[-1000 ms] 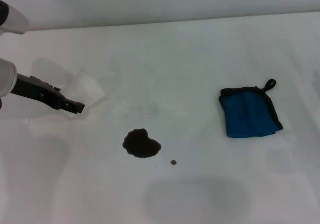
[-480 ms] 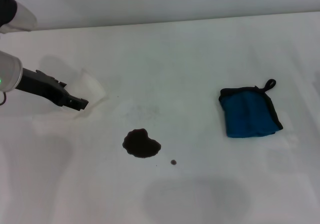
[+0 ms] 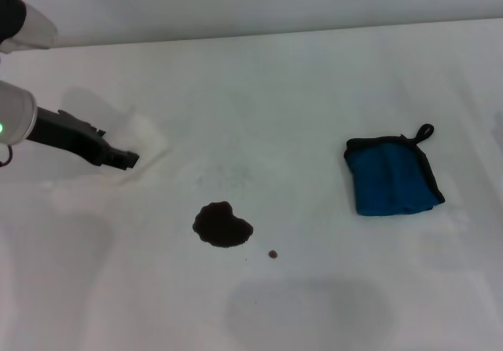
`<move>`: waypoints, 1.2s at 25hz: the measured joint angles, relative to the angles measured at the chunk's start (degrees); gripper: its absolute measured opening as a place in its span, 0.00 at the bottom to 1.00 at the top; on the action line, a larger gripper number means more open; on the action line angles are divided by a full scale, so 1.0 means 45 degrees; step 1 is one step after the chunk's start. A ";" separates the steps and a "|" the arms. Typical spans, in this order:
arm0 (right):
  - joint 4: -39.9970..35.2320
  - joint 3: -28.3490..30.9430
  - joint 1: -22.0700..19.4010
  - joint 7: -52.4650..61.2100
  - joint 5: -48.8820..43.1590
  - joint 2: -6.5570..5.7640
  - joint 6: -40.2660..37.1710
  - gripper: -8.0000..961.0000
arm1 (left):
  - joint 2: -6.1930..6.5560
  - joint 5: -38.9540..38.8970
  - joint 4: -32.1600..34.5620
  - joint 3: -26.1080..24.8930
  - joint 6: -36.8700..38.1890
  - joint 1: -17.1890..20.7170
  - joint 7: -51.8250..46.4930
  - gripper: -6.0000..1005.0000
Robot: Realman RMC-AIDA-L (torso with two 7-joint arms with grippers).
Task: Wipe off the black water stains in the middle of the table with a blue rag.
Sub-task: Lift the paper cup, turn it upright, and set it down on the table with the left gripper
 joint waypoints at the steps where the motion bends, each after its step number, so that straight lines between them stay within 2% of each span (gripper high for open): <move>1: -0.0011 0.0000 0.0002 0.0000 -0.0001 0.0000 -0.0016 0.91 | -0.0005 -0.0173 -0.0002 -0.0002 -0.0001 0.0001 0.0050 0.69; 9: -0.0107 0.0001 -0.0040 0.0000 0.0009 0.0000 -0.0030 0.91 | -0.0042 -0.2183 -0.0097 -0.0004 0.0186 0.0128 0.0873 0.64; 12: -0.0130 -0.0001 -0.0062 0.0000 0.0008 0.0000 0.0006 0.91 | -0.0074 -0.3725 -0.0108 -0.0004 0.0517 0.0592 0.1910 0.63; 18: -0.0246 0.0001 -0.0071 0.0000 0.0009 -0.0017 0.0022 0.91 | -0.0072 -0.7461 -0.0015 -0.0003 0.1744 0.2287 0.4680 0.63; 22: -0.0290 -0.0026 0.0022 0.0000 -0.0036 -0.0020 0.0028 0.91 | -0.0093 -0.9046 0.0055 -0.0015 0.2389 0.3160 0.6243 0.63; 26: -0.0323 -0.0099 0.0060 -0.0001 -0.0088 -0.0020 0.0042 0.91 | -0.0093 -1.1088 0.0954 -0.0024 0.2740 0.4324 0.8515 0.63; 30: -0.0331 -0.0128 -0.0023 0.0000 -0.0091 -0.0020 0.0043 0.91 | -0.0098 -1.2170 0.1938 -0.0021 0.2737 0.5194 1.0503 0.63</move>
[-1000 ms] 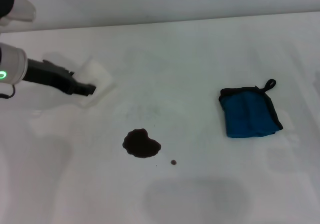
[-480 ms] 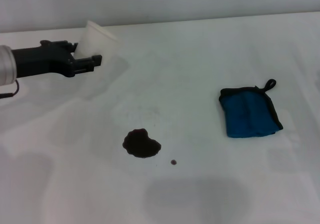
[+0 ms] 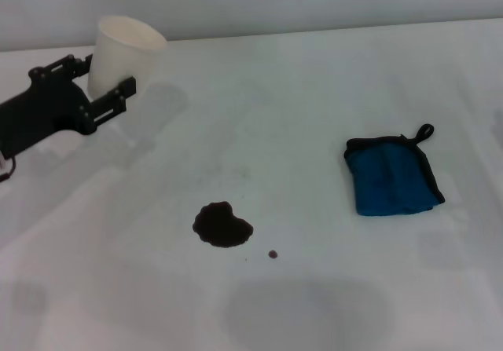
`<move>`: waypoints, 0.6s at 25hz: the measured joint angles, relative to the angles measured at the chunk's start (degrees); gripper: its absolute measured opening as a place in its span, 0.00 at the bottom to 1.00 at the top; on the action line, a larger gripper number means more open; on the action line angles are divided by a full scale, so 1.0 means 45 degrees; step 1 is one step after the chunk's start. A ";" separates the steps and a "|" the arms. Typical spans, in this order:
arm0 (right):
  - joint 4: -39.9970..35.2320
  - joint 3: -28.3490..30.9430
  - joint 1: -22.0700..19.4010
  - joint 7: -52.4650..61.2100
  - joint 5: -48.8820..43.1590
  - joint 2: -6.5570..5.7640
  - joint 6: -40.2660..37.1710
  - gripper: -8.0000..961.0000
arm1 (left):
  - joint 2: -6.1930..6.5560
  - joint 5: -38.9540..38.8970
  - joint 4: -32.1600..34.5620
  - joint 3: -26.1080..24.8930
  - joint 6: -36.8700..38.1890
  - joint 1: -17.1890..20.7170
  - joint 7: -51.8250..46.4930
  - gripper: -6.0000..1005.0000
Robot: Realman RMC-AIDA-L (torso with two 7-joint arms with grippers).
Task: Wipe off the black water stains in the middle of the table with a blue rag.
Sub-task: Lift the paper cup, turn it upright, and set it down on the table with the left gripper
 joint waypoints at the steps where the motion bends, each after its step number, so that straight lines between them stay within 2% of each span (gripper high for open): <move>1: 0.0000 -0.0006 -0.0046 0.0000 0.0000 0.0000 -0.0001 0.91 | -0.0001 -0.0159 0.0255 0.0000 -0.0026 0.0180 0.0435 0.63; 8: -0.0001 -0.0011 -0.0252 0.0000 -0.0018 -0.0015 -0.0023 0.91 | 0.0002 -0.1463 0.2197 0.0001 -0.0140 0.1804 0.3474 0.63; 15: -0.0042 -0.0009 -0.0378 0.0000 -0.0022 -0.0037 -0.0054 0.91 | 0.0007 -0.2080 0.3418 -0.0018 -0.0669 0.3165 0.4689 0.63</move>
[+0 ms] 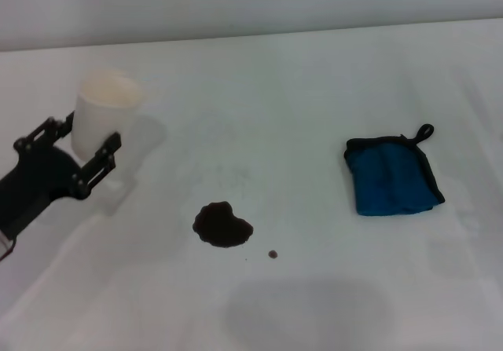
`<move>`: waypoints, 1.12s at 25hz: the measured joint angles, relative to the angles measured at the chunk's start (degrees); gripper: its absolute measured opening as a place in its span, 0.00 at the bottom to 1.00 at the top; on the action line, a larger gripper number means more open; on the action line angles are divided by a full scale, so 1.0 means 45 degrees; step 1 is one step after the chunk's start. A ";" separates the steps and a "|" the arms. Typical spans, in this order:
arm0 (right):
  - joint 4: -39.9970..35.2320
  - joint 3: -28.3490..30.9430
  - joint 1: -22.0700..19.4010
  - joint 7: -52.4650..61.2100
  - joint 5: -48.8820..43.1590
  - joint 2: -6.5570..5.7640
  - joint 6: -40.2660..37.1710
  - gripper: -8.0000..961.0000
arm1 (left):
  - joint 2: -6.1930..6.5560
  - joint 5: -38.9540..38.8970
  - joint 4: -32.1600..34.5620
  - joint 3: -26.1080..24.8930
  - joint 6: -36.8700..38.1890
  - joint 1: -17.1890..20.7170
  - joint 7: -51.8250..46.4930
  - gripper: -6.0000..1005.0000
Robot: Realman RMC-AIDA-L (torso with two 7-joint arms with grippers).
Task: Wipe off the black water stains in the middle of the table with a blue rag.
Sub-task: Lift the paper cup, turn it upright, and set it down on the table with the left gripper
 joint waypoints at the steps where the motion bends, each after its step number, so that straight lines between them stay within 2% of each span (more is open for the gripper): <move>1: -0.0035 -0.0002 -0.0022 0.0000 -0.0004 -0.0002 -0.0002 0.91 | -0.0001 -0.0069 0.0103 -0.0002 -0.0032 0.0144 0.0077 0.63; 7: -0.0076 -0.0020 -0.0105 0.0009 -0.0016 -0.0002 -0.0010 0.91 | -0.0020 -0.0376 0.0674 -0.0004 -0.0747 0.0847 0.0496 0.63; 17: -0.0076 -0.0020 -0.0240 0.0056 -0.0035 -0.0002 0.0040 0.91 | -0.0021 -0.0265 0.1385 -0.0003 -0.2339 0.0916 0.1316 0.62; 28: -0.0097 -0.0020 -0.0284 0.0175 -0.0036 -0.0002 0.0004 0.91 | -0.0051 -0.0135 0.1839 -0.0002 -0.2693 0.1424 0.2099 0.63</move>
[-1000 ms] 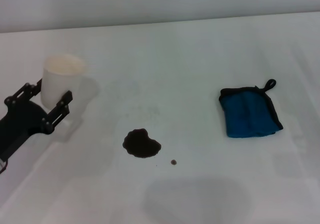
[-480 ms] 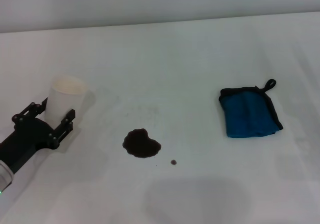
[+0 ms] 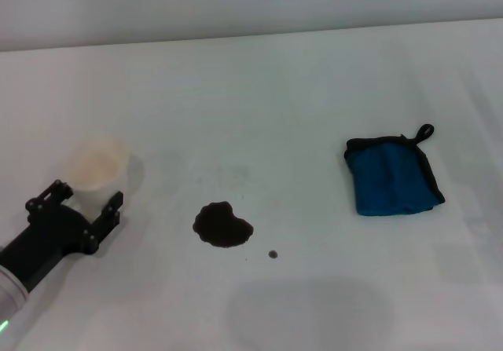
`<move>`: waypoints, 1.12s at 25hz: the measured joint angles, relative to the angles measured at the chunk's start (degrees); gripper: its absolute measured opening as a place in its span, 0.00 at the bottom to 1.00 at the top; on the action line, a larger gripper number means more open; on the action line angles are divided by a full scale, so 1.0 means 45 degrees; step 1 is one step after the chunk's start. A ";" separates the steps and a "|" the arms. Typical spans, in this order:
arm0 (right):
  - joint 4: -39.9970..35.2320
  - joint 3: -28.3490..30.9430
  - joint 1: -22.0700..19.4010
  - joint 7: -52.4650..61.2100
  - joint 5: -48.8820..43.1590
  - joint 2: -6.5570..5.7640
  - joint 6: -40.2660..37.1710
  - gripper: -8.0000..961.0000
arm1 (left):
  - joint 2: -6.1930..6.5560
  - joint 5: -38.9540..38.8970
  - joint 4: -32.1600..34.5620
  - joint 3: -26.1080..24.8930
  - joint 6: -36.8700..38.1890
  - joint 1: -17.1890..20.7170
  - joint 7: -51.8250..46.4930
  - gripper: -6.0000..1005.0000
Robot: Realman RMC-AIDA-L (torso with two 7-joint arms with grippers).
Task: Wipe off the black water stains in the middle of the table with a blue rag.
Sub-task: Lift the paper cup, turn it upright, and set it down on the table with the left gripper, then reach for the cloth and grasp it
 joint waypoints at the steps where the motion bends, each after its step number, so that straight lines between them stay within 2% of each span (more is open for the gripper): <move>1: 0.0001 0.0000 0.0002 0.0000 0.0001 0.0000 -0.0014 0.91 | -0.0004 0.0010 0.0043 -0.0002 0.0000 0.0057 0.0065 0.63; 6: 0.0001 0.0000 0.0004 0.0002 0.0001 0.0000 -0.0079 0.91 | -0.0010 -0.0018 0.0250 0.0000 0.0056 0.0413 0.0661 0.64; 15: 0.0032 0.0000 -0.0054 0.0002 0.0002 0.0000 -0.0096 0.91 | -0.0009 -0.0026 0.0278 -0.0002 0.0205 0.0442 0.0809 0.64; 20: 0.0045 0.0001 -0.0125 0.0002 0.0002 0.0000 -0.0070 0.91 | -0.0009 -0.0032 0.0284 -0.0002 0.0202 0.0418 0.0976 0.84; 28: 0.0028 0.0001 -0.0148 0.0001 0.0002 0.0000 -0.0089 0.91 | -0.0009 -0.0069 0.0284 -0.0001 0.0254 0.0971 0.1062 0.88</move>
